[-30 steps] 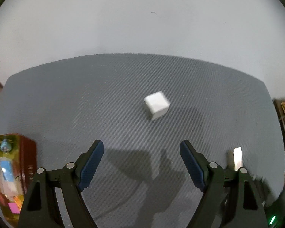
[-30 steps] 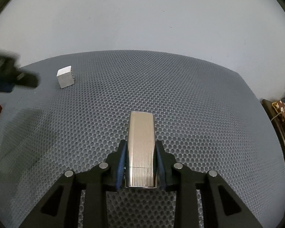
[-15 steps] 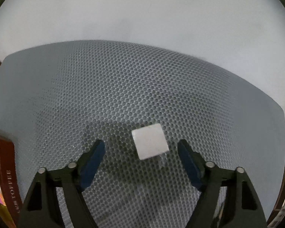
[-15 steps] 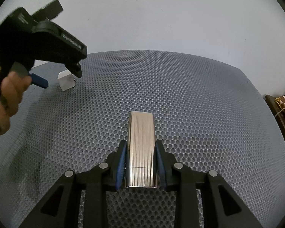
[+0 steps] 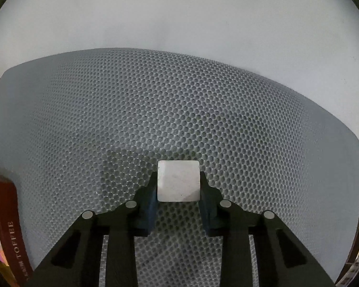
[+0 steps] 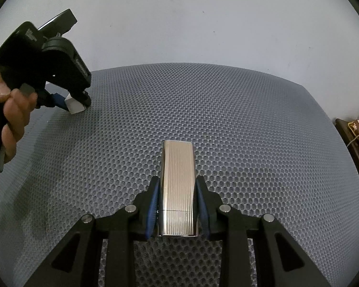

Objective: Organize rigid objects
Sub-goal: 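Grasp the white striped cube with the left tool while right holds the silver bar, then carry the white cube into the tin and open the left tool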

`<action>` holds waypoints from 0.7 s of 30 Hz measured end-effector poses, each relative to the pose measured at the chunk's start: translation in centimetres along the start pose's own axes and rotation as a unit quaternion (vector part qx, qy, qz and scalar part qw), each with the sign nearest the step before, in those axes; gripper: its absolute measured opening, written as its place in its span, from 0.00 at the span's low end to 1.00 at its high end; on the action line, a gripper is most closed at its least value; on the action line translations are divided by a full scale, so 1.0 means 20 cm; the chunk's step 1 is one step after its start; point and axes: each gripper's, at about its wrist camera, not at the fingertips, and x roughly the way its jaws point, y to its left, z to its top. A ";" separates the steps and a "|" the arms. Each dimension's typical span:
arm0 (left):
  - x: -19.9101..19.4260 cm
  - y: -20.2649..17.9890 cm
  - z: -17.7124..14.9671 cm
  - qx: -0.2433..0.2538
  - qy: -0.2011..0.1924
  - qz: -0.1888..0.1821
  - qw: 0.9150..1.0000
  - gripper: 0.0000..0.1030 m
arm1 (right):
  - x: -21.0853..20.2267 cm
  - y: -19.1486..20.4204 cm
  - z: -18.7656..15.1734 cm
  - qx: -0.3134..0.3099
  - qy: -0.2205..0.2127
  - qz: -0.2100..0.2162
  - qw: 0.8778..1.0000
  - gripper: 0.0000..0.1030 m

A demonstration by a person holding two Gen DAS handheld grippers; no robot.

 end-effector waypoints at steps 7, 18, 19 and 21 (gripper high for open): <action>-0.03 0.04 -0.06 0.032 -0.016 0.016 0.999 0.26 | 0.02 0.04 0.03 -0.003 0.000 -0.004 1.000 0.29; -0.09 0.04 -0.14 0.070 -0.044 0.025 0.996 0.26 | 0.10 0.07 0.08 -0.007 0.001 -0.008 1.000 0.29; -0.11 0.05 -0.15 0.072 -0.048 0.027 0.996 0.26 | 0.11 0.07 0.08 -0.007 0.001 -0.008 1.000 0.29; -0.12 0.04 -0.16 0.078 -0.054 0.030 0.995 0.26 | 0.11 0.08 0.08 -0.007 0.001 -0.008 1.000 0.29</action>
